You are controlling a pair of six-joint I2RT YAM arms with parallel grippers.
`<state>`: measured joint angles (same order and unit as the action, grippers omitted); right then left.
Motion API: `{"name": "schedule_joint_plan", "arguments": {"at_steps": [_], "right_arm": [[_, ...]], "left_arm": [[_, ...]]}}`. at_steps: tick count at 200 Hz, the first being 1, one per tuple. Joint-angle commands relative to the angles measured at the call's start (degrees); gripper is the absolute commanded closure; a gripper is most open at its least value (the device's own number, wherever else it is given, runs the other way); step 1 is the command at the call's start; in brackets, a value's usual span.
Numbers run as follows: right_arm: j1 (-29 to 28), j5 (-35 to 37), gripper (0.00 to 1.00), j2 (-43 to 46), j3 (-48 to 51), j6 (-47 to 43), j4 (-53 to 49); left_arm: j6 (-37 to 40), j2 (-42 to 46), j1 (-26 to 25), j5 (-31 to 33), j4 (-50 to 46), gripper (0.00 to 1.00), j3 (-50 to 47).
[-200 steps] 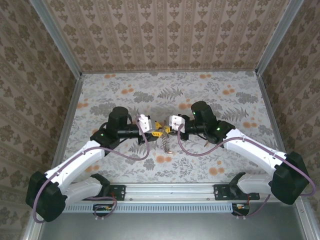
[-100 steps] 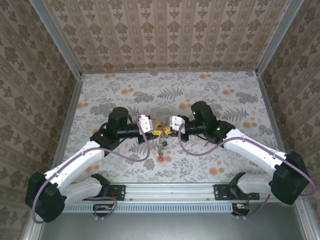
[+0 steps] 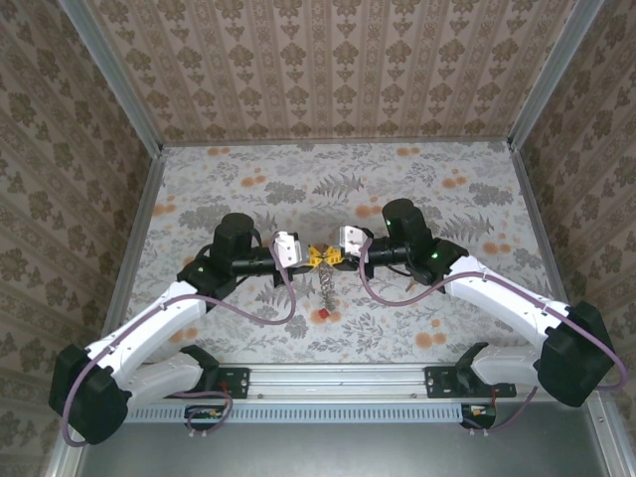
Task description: Put the keys on the keyring
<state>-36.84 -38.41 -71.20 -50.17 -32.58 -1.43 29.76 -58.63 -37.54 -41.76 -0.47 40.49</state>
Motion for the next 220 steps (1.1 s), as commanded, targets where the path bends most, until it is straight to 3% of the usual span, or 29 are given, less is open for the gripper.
{"name": "schedule_joint_plan", "arguments": {"at_steps": [1, 13, 31, 75, 131, 168, 220], "right_arm": [[0.1, -2.83, 1.0, 1.24, -0.1, -0.02, 4.04], [0.1, -2.57, 1.0, 1.32, -0.12, -0.66, 3.29], [0.18, -2.79, 0.9, 1.83, 0.51, -0.43, 3.72], [2.02, -5.87, 0.81, 3.32, 5.04, 7.75, 13.31], [3.92, -8.78, 0.78, 3.7, 7.69, 12.59, 17.85], [5.97, -10.43, 0.76, 4.14, 10.32, 18.04, 24.54], [6.21, -15.96, 0.76, 3.71, 9.66, 20.3, 24.67]], "left_arm": [[0.87, 0.72, -0.32, -1.31, -1.64, 1.0, 0.28], [0.88, 1.08, -0.21, -1.52, -1.31, 1.0, 0.23], [-0.84, 1.56, 0.53, -3.34, 1.91, 1.0, -0.91], [-13.17, 0.51, 2.12, -7.51, 23.46, 1.0, -7.68], [-19.28, -0.42, 2.9, -8.28, 37.45, 1.0, -11.24], [-20.96, -0.96, 3.17, -9.83, 41.2, 1.0, -11.99], [-21.83, -2.35, 3.09, -11.32, 42.65, 1.0, -11.25]]}}
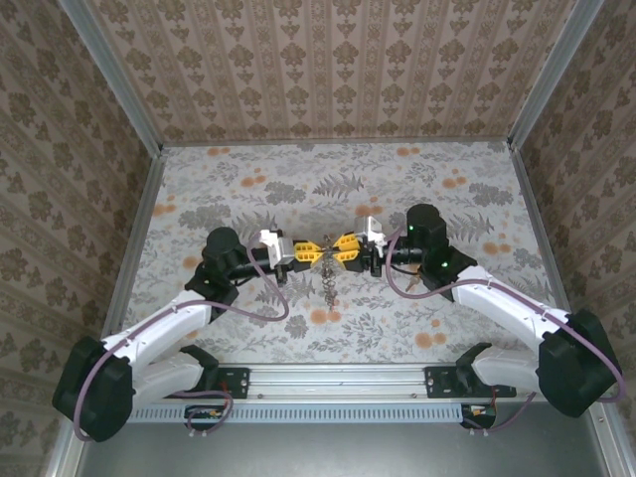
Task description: Put the keys on the keyring
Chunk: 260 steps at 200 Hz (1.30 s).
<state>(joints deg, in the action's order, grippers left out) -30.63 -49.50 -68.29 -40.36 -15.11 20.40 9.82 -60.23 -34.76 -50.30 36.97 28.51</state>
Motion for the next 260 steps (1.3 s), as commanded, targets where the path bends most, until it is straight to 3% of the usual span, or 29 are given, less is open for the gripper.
{"name": "schedule_joint_plan", "arguments": {"at_steps": [1, 199, 260], "right_arm": [[0.02, -4.94, 0.76, 0.8, -0.16, 2.82, 2.86], [0.11, -1.75, 0.74, -1.58, 0.08, 3.83, 5.44], [-0.37, -5.92, 0.77, -2.71, -0.51, 4.13, 4.29]], "left_arm": [[-1.91, -0.81, 0.31, -2.87, 5.21, 1.0, 0.74], [-3.32, -3.59, -0.48, -5.42, 8.6, 1.0, 2.08], [-3.94, -3.67, -0.57, -2.55, 11.97, 1.0, 1.1]]}}
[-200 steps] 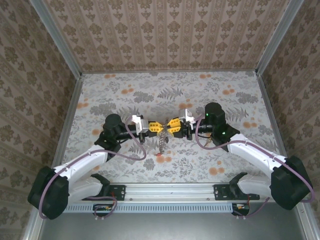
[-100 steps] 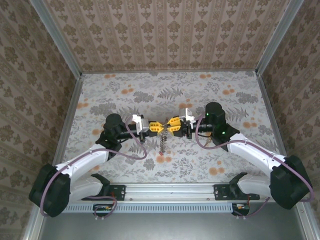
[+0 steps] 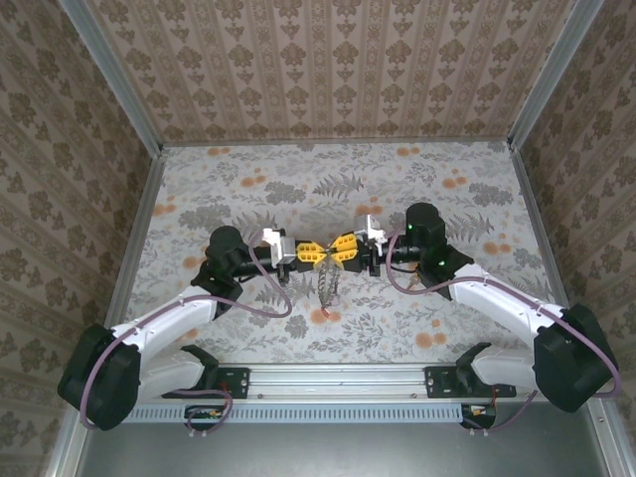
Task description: Put the keys on the keyring
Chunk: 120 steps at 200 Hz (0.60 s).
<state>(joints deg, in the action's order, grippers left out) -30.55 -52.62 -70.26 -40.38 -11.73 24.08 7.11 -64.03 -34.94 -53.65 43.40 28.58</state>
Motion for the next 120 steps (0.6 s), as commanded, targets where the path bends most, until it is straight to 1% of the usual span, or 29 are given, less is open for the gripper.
{"name": "schedule_joint_plan", "arguments": {"at_steps": [1, 66, 100, 120], "right_arm": [[-0.47, -2.81, 0.77, -0.75, -0.49, 0.74, 0.58], [-1.1, -2.11, 0.78, -0.07, -1.06, 0.66, 1.58], [-1.1, -1.1, 0.83, 0.04, -0.67, 0.4, 1.8], [-1.1, -0.82, 0.83, 0.17, -0.5, 0.73, 2.4]], "left_arm": [[-1.27, 0.09, -0.44, 0.81, 5.55, 1.0, 1.04], [-0.9, -1.09, -1.51, 0.3, 4.59, 1.0, 1.25], [-0.46, -1.45, -1.54, -0.65, 3.37, 1.0, 1.82], [-0.1, -1.54, -1.57, -1.26, 2.37, 1.0, 2.0]]}}
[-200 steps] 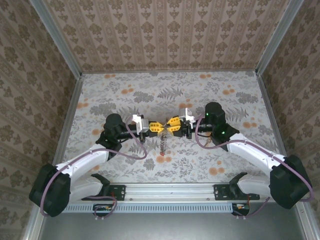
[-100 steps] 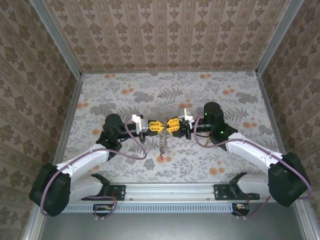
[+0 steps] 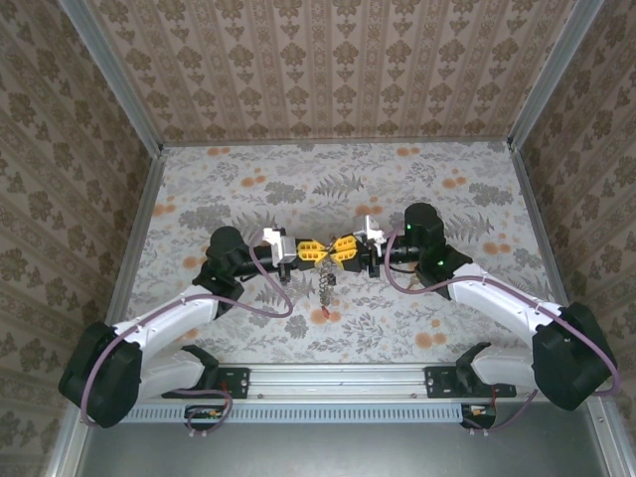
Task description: Put the keys on the keyring
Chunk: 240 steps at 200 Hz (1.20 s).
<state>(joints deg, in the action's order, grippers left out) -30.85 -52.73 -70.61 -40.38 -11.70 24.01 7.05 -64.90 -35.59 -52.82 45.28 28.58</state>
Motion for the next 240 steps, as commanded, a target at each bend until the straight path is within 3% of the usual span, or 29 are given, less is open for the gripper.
{"name": "schedule_joint_plan", "arguments": {"at_steps": [1, 91, 133, 164, 240], "right_arm": [[-0.79, -0.71, 0.82, 0.54, -0.49, 0.71, 2.45], [-0.35, -1.22, 0.78, 1.61, -0.65, -0.44, 1.01], [-0.27, -0.78, 0.88, 1.7, -0.84, -1.1, 0.25], [-0.2, -0.4, 0.78, 2.05, -0.6, -1.12, 0.69], [-0.26, -1.33, 0.78, 1.44, -0.72, -1.54, -0.53]], "left_arm": [[0.02, -0.66, -0.9, -2.15, 0.46, 1.0, 2.0], [3.41, 0.83, -0.79, -2.21, -5.01, 1.0, 2.17], [4.96, 1.35, -0.79, -2.48, -7.85, 1.0, 2.67], [5.52, 1.7, -0.7, -2.2, -8.83, 1.0, 2.62], [5.76, 1.87, -0.61, -1.96, -8.71, 1.0, 2.85]]}}
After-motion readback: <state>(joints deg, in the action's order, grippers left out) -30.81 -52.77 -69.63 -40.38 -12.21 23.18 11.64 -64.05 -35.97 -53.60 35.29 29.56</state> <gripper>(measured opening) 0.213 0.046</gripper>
